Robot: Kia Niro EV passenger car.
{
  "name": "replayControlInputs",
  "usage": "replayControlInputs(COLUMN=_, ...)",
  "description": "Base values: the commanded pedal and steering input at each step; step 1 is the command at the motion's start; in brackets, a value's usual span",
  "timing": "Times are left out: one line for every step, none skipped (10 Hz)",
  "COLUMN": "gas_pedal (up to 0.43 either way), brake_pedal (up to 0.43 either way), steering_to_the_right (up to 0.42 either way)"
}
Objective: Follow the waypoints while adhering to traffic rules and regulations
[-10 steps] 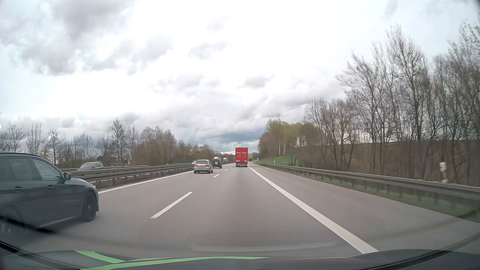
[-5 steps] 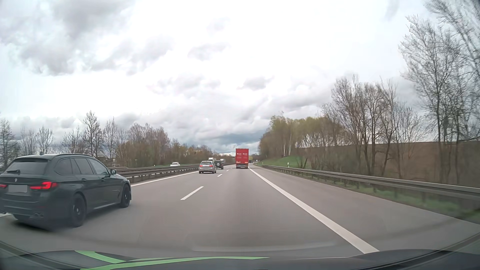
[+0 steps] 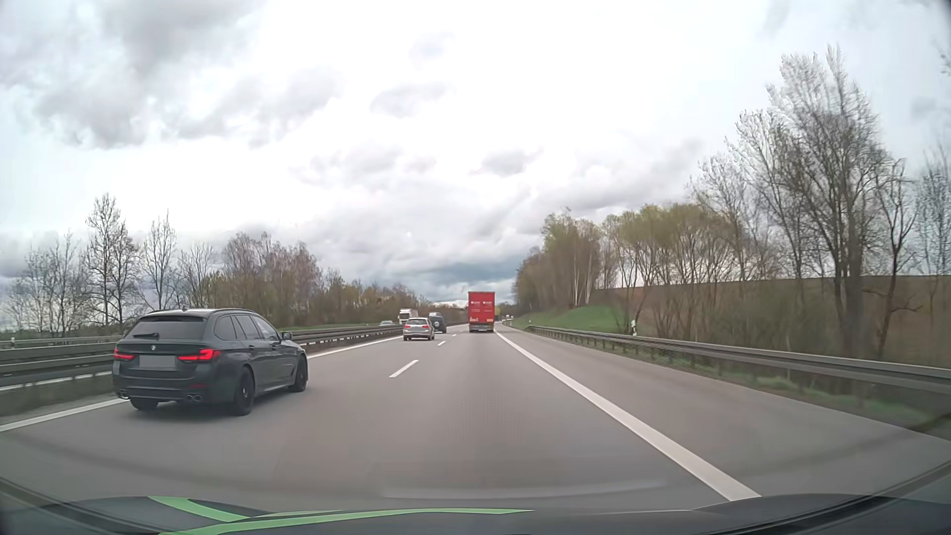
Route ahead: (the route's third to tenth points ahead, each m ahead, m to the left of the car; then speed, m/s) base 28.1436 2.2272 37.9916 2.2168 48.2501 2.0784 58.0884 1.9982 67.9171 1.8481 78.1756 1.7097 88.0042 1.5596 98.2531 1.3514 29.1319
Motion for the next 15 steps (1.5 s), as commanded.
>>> replayControlInputs(gas_pedal=0.228, brake_pedal=0.0, steering_to_the_right=0.0)
replayControlInputs(gas_pedal=0.24, brake_pedal=0.0, steering_to_the_right=-0.001)
replayControlInputs(gas_pedal=0.248, brake_pedal=0.0, steering_to_the_right=-0.001)
replayControlInputs(gas_pedal=0.248, brake_pedal=0.0, steering_to_the_right=-0.001)
replayControlInputs(gas_pedal=0.26, brake_pedal=0.0, steering_to_the_right=-0.001)
replayControlInputs(gas_pedal=0.268, brake_pedal=0.0, steering_to_the_right=-0.001)
replayControlInputs(gas_pedal=0.268, brake_pedal=0.0, steering_to_the_right=-0.001)
replayControlInputs(gas_pedal=0.287, brake_pedal=0.0, steering_to_the_right=-0.001)
replayControlInputs(gas_pedal=0.299, brake_pedal=0.0, steering_to_the_right=-0.002)
replayControlInputs(gas_pedal=0.311, brake_pedal=0.0, steering_to_the_right=-0.002)
replayControlInputs(gas_pedal=0.311, brake_pedal=0.0, steering_to_the_right=-0.002)
replayControlInputs(gas_pedal=0.319, brake_pedal=0.0, steering_to_the_right=-0.003)
replayControlInputs(gas_pedal=0.331, brake_pedal=0.0, steering_to_the_right=-0.004)
replayControlInputs(gas_pedal=0.331, brake_pedal=0.0, steering_to_the_right=-0.003)
replayControlInputs(gas_pedal=0.339, brake_pedal=0.0, steering_to_the_right=-0.003)
